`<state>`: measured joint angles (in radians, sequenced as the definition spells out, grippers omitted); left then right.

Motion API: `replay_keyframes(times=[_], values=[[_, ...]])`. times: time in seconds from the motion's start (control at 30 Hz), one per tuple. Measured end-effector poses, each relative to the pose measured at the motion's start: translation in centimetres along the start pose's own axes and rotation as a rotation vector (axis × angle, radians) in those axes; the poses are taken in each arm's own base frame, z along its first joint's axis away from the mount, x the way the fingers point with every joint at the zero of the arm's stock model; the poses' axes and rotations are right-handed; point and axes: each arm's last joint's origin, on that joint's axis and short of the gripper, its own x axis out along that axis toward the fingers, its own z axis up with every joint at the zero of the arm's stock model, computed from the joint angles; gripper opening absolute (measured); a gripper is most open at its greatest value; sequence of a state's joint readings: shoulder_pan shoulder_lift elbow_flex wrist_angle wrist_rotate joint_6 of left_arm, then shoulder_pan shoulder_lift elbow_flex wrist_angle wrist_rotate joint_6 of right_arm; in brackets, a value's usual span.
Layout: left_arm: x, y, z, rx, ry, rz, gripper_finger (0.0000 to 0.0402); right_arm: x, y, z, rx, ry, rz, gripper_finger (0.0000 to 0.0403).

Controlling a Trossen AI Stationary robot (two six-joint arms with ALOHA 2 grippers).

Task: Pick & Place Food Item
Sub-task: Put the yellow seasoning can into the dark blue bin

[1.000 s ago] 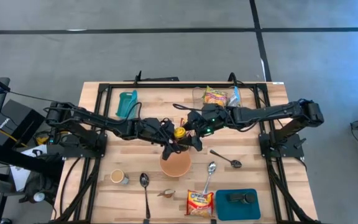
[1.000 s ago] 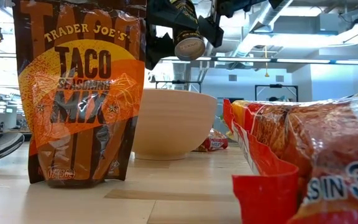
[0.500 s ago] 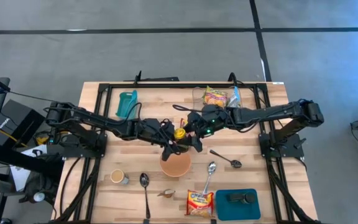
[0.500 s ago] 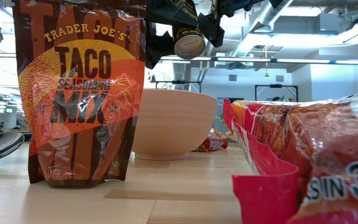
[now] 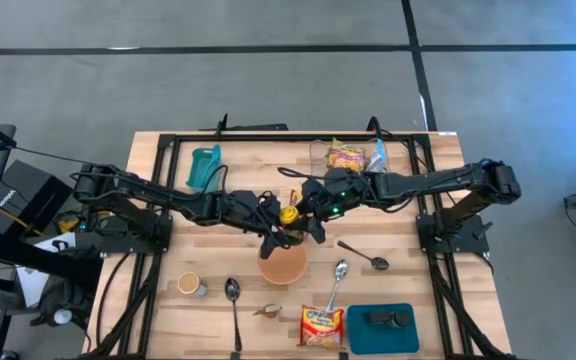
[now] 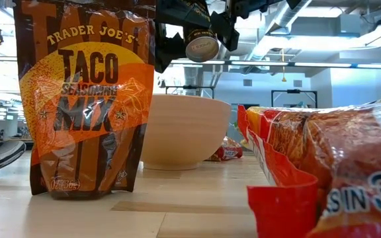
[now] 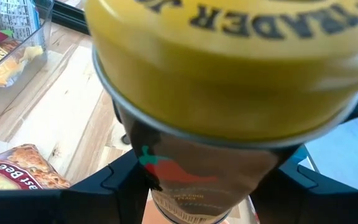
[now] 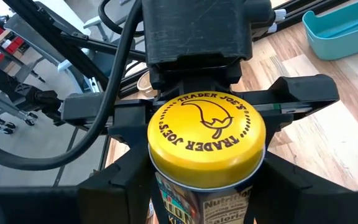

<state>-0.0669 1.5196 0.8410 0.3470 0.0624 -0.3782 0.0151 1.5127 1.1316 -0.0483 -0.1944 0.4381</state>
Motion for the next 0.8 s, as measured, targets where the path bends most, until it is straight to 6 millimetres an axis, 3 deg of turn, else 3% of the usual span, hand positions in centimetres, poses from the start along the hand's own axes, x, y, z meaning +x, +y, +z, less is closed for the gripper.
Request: replay_keyframes(times=[0.17,0.5,0.8], values=[[0.0,0.0,0.0,0.0,0.0,0.001,0.0222,0.0,-0.01,0.0,0.0,-0.001,-0.002,0.0214],[0.0,0.0,-0.01,0.0,0.001,0.0,0.0222,0.0,0.0,0.0,-0.001,-0.003,-0.007,0.0193],[0.0,0.08,-0.09,-0.007,0.01,0.008,0.0256,0.0,-0.01,0.0,-0.001,-0.005,-0.011,0.0193]])
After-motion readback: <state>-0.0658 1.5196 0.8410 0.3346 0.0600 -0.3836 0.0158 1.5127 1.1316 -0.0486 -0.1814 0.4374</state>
